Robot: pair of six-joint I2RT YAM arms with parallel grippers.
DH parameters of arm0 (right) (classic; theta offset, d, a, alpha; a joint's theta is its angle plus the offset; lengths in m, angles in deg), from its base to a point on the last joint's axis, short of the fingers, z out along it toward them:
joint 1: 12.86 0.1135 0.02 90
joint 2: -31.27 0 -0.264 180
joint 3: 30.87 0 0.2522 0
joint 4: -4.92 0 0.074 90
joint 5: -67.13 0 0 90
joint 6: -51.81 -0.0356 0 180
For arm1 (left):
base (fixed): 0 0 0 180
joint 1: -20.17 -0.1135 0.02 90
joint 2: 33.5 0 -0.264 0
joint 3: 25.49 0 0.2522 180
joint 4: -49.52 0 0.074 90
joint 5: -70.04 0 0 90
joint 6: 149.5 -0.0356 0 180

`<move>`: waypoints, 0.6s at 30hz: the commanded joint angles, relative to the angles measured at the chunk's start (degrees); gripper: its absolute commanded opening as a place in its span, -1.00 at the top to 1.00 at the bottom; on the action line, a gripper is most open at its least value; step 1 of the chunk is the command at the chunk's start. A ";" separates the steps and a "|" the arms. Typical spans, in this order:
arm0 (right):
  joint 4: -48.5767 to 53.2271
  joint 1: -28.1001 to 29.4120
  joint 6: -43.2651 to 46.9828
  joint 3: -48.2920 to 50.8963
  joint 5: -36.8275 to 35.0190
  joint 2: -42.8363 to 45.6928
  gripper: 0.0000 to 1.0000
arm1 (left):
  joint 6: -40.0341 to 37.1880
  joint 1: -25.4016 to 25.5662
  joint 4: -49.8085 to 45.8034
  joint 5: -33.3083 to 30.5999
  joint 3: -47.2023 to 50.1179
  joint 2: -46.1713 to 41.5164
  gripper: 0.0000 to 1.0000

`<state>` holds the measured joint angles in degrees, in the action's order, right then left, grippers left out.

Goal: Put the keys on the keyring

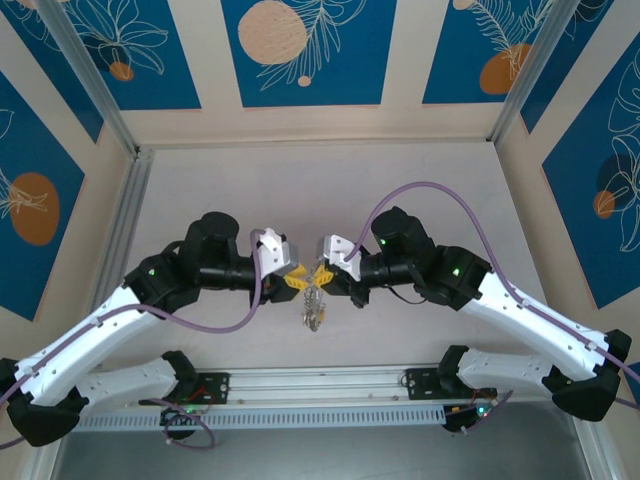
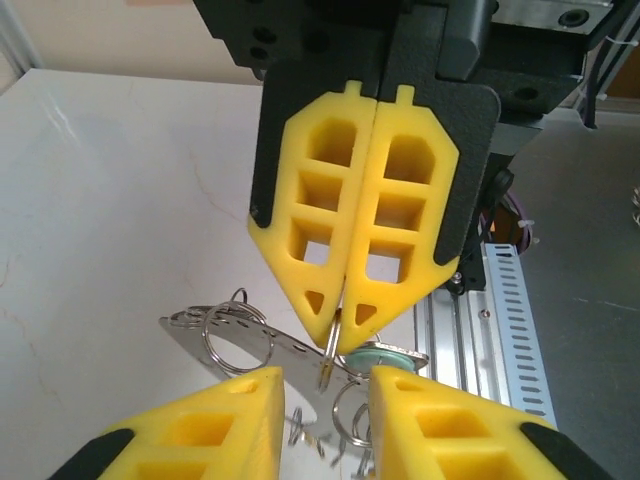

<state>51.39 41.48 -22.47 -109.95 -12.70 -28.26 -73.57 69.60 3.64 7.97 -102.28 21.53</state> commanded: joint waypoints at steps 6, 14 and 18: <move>-1.40 0.20 0.56 -2.45 4.05 0.13 1.00 | -0.31 0.39 2.27 -1.60 0.46 -0.55 0.37; -1.98 0.04 0.42 -2.35 4.44 0.00 1.00 | -0.55 0.58 2.65 -0.02 0.10 1.58 0.45; -2.38 -0.30 0.31 -2.27 4.55 0.03 1.00 | -0.57 0.84 1.51 0.01 0.10 1.84 0.51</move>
<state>51.47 41.29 -22.51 -110.19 -10.69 -28.33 -73.55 69.86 5.22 7.92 -102.23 22.86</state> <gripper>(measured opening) 0.041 0.252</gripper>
